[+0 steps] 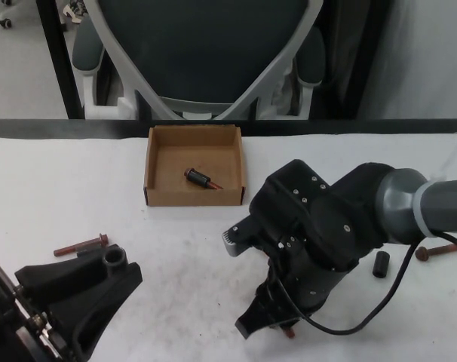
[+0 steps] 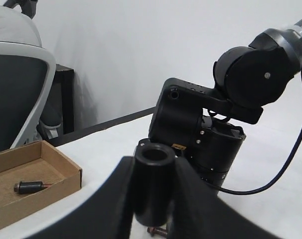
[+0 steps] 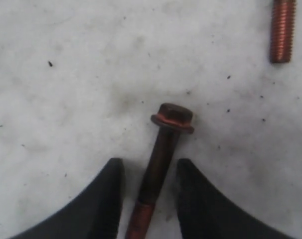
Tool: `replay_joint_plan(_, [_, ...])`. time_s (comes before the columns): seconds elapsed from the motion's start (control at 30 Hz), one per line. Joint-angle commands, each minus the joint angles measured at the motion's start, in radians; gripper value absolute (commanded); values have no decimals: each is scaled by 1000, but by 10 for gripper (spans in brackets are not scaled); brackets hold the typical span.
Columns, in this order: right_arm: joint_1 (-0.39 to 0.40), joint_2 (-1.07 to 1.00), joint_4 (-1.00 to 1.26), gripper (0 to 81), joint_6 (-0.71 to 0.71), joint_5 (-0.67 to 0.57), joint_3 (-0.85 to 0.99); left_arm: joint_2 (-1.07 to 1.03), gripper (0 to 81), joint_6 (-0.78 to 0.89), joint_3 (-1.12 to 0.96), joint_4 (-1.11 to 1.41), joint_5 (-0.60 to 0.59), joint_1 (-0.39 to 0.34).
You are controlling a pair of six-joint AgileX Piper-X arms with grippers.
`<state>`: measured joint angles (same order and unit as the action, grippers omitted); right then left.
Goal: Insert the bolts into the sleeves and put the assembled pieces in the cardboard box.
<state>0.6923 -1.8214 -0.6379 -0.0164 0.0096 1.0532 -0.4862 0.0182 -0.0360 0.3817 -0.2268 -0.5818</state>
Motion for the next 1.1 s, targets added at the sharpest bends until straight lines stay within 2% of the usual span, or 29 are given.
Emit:
replay_joint_plan(0.0, [-23, -33, 37, 93, -4, 37, -3, 3, 8, 3, -3, -2, -7, 2])
replay_joint_plan(0.03, [-22, -33, 53, 10, -4, 37, -3, 3, 8, 3, -3, -3, -7, 2])
replay_joint_plan(0.07, [-22, -33, 70, 3, 1, 37, -3, 3, 8, 3, -3, -4, -7, 2])
replay_joint_plan(0.3, [-15, 4, 142, 2, 23, 37, -3, 3, 8, -1, 1, -3, -71, 2])
replay_joint_plan(0.5, [18, 150, 231, 2, 42, 37, -44, 3, 8, -26, 36, 18, -90, 2])
replay_joint_plan(0.73, [79, 435, 450, 2, -12, 30, -242, 3, 8, -26, 36, 35, -123, 2])
replay_joint_plan(1.07, [241, 783, 895, 2, -98, 28, -580, 3, 8, 22, 36, 46, -224, 2])
